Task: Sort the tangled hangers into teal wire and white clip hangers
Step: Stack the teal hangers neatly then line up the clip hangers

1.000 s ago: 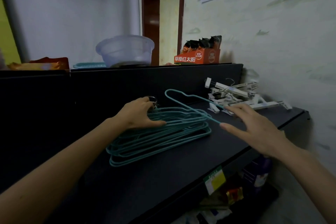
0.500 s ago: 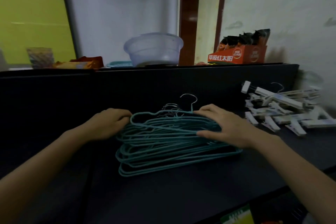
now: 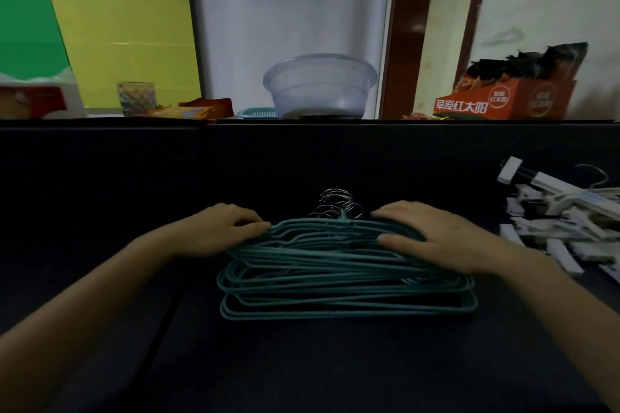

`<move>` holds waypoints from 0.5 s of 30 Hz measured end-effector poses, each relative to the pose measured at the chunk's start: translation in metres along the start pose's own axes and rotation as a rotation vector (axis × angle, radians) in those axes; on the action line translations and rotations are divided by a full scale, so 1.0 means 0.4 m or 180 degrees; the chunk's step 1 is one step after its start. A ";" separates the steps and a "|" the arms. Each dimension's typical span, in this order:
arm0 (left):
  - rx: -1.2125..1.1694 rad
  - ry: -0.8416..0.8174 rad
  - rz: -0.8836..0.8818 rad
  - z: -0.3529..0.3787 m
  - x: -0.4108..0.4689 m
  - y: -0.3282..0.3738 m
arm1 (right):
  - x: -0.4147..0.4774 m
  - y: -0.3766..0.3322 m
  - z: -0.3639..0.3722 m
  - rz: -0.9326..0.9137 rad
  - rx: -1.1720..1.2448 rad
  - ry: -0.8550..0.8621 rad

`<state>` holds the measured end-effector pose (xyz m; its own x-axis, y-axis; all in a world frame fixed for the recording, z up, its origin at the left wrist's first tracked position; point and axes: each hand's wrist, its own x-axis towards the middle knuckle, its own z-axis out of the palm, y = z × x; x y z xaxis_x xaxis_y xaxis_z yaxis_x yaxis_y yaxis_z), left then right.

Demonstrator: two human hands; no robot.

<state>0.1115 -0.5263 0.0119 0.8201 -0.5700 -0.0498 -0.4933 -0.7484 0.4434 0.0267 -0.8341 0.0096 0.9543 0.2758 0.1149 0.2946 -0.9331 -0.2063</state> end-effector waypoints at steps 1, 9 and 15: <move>-0.0082 0.0007 0.0008 -0.001 -0.003 -0.005 | -0.013 0.024 -0.006 0.0116 0.0034 0.0103; -0.2255 0.0568 -0.0408 0.061 -0.024 -0.041 | -0.088 0.132 0.017 0.1142 0.1987 0.0174; -0.4274 0.1186 -0.0881 0.142 -0.023 0.001 | -0.084 0.096 0.082 0.1910 0.3813 0.0679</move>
<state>0.0872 -0.5404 -0.0383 0.9745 -0.1815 -0.1322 0.1660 0.1862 0.9684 0.0074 -0.8716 -0.0342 0.9560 -0.2417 -0.1663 -0.1936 -0.0939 -0.9766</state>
